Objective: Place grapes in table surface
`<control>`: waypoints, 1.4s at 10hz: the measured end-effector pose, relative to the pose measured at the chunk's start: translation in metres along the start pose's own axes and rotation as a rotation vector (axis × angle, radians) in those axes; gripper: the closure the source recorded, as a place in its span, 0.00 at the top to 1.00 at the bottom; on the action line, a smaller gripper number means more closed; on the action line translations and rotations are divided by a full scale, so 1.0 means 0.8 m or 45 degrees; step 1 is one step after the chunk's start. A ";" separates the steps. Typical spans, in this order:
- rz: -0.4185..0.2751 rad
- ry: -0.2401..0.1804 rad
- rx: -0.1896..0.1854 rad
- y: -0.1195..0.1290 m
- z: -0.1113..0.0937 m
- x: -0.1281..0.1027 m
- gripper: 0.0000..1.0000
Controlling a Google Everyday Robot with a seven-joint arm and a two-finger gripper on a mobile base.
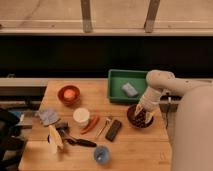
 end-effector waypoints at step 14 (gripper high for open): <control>-0.044 -0.004 0.071 0.031 0.025 0.005 0.00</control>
